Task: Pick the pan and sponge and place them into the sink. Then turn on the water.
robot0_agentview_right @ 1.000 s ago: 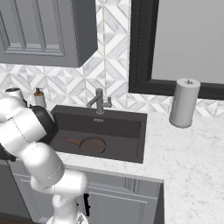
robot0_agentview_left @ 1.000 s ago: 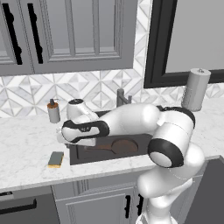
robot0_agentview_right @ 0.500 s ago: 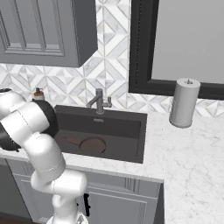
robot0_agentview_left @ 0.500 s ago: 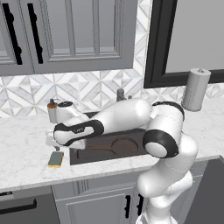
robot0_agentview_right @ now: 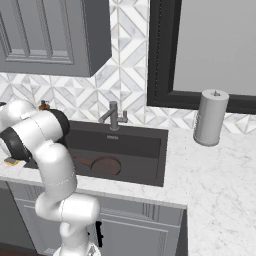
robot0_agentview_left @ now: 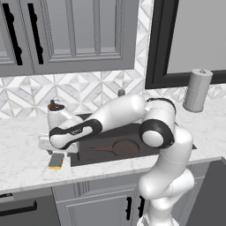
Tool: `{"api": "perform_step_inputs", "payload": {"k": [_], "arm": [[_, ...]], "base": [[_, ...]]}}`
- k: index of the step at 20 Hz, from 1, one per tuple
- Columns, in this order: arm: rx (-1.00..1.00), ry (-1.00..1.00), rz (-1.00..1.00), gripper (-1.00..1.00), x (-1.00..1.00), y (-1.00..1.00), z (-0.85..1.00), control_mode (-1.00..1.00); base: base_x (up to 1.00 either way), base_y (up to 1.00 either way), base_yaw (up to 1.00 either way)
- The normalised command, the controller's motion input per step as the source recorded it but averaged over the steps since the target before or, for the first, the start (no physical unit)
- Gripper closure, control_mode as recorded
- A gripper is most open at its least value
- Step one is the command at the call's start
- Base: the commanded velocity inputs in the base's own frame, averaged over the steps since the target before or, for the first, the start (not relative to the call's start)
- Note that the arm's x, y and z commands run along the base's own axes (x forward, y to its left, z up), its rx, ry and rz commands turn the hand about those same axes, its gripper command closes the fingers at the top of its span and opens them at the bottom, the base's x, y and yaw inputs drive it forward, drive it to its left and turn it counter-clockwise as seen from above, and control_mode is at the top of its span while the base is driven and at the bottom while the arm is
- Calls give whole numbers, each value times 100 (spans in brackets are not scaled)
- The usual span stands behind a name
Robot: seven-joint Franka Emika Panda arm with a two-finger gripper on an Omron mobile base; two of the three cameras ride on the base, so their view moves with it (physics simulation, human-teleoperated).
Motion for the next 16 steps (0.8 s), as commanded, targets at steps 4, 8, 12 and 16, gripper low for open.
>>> {"api": "perform_step_inputs", "payload": {"k": [4,8,12,16], "arm": [[0,0,0,-100,2,11,-22,-100],[0,0,0,-100,2,18,-15,-100],[0,1,0,-100,0,8,-21,-100],[0,3,0,-100,2,0,-32,-100]], "base": [[0,0,0],[0,0,0],[0,0,0],[0,0,0]]}}
